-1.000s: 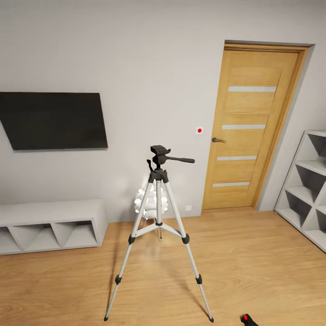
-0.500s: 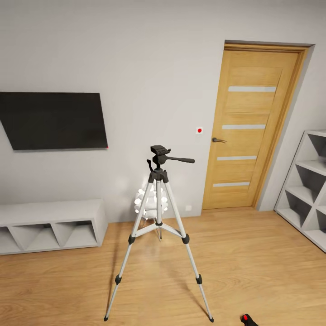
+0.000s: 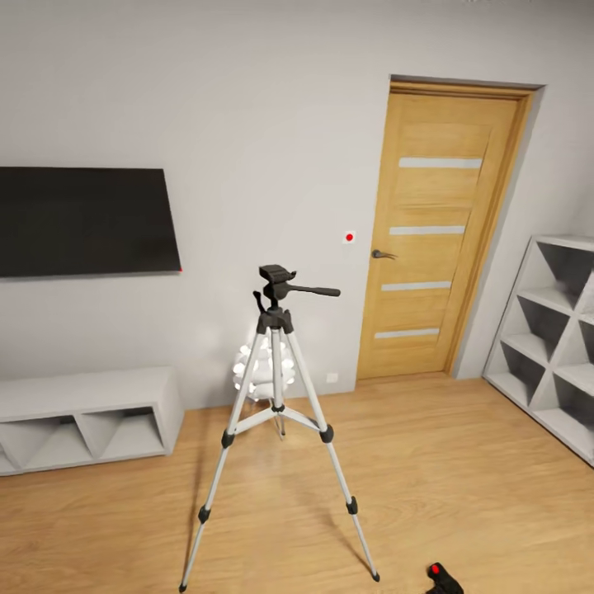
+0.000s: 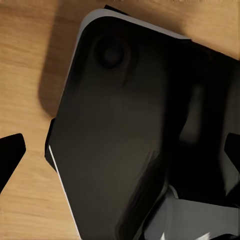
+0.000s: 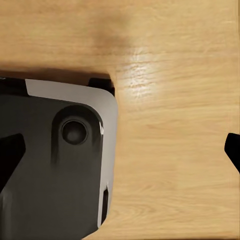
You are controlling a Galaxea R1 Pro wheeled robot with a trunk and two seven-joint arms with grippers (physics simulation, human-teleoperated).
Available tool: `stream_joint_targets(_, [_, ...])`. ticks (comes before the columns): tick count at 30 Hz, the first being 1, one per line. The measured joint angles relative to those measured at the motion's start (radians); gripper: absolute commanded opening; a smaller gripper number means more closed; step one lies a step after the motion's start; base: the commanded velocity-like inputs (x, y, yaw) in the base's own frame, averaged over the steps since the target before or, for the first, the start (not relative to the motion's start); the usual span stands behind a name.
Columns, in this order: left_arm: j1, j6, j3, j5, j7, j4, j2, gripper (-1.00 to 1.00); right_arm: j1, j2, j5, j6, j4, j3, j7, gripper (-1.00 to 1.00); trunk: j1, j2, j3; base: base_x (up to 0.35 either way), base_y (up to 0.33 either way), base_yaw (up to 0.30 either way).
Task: Attach the digital camera to the camera tripod in the bedroom.
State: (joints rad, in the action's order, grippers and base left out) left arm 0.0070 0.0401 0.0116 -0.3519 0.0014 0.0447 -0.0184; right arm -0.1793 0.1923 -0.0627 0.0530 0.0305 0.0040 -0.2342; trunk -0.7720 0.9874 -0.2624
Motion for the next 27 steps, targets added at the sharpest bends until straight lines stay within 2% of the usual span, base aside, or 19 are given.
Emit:
stream_joint_targets(7, [0.0, 0.0, -0.001, -0.065, 0.0, 0.002, 0.004, 1.0, 0.0, -0.001, 0.001, 0.0, 0.0, -0.001, 0.001, 1.0, 0.0, 0.0, 0.0, 0.0, 0.0, -0.275])
stream_joint_targets(11, [0.0, 0.0, -0.001, -0.091, -0.001, 0.002, 0.005, 1.0, 0.0, -0.001, 0.0, 0.0, 0.0, -0.001, 0.001, 1.0, 0.0, 0.0, 0.0, 0.0, 0.0, -0.285])
stream_joint_targets(17, [0.0, 0.0, -0.002, -0.105, -0.001, 0.002, 0.006, 1.0, 0.0, -0.001, 0.0, -0.001, 0.0, -0.001, 0.001, 1.0, 0.0, 0.0, 0.0, 0.0, 0.0, -0.288])
stream_joint_targets(27, [0.0, 0.0, -0.003, -0.109, -0.001, 0.003, 0.005, 1.0, 0.0, -0.001, 0.0, -0.006, 0.0, 0.0, 0.001, 1.0, 0.0, 0.0, 0.0, 0.0, 0.0, -0.289])
